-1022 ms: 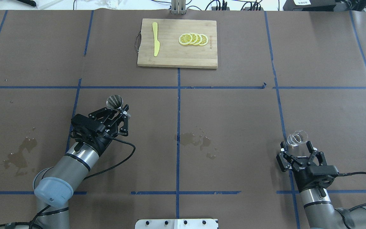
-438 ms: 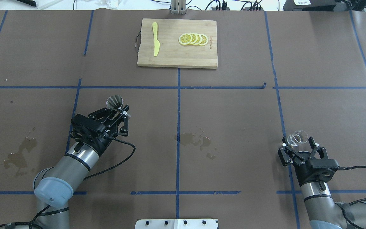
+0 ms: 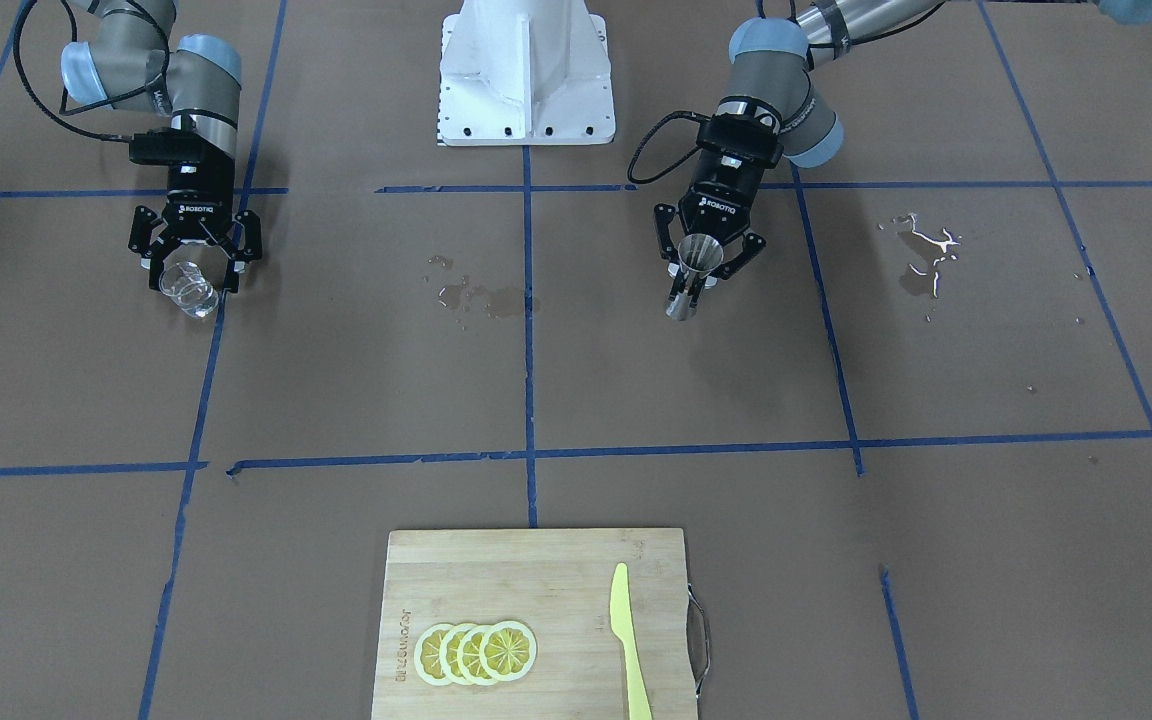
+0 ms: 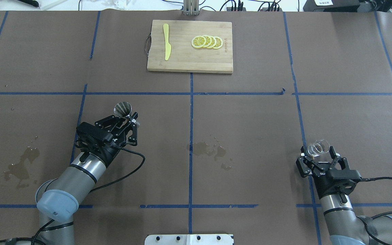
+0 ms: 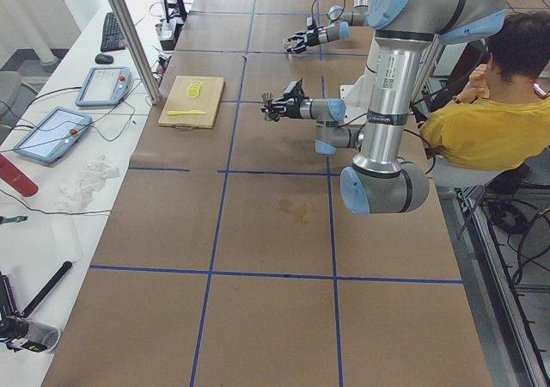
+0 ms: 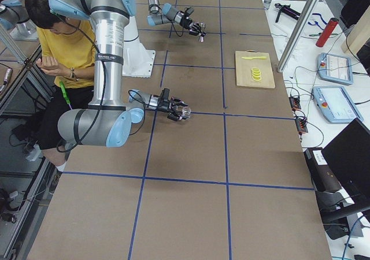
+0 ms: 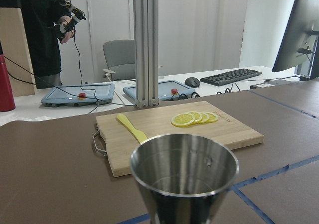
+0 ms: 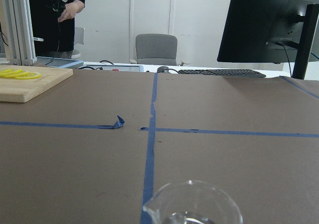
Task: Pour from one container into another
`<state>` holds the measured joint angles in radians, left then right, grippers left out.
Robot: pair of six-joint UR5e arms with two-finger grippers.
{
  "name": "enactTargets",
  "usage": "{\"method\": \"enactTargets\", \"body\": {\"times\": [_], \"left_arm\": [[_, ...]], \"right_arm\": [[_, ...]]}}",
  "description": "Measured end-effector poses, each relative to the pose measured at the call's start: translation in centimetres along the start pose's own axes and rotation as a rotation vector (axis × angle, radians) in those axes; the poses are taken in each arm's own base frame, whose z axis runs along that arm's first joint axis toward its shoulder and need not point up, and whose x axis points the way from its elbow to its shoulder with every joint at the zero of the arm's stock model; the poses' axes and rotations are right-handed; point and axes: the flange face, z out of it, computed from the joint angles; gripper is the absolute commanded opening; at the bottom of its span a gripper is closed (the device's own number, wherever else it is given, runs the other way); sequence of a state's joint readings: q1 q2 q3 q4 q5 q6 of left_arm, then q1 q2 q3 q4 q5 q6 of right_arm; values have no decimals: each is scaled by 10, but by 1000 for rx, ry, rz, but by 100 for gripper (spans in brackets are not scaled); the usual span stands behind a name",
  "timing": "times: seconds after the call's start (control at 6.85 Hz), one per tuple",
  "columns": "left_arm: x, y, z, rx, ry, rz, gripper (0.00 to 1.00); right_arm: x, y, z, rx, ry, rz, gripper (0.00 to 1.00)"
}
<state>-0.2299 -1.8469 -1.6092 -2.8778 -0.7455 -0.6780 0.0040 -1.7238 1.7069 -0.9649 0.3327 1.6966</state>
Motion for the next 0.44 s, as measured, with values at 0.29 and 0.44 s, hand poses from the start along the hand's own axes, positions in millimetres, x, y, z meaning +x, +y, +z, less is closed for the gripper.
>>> {"method": "enactTargets", "body": {"times": [0.29,0.44], "left_arm": [[0,1,0,-1,-1,1,0],[0,1,0,-1,-1,2,0]], "right_arm": [[1,0,2,-8,6,-13,99],[1,-2,5,-13,11,-19,99]]}}
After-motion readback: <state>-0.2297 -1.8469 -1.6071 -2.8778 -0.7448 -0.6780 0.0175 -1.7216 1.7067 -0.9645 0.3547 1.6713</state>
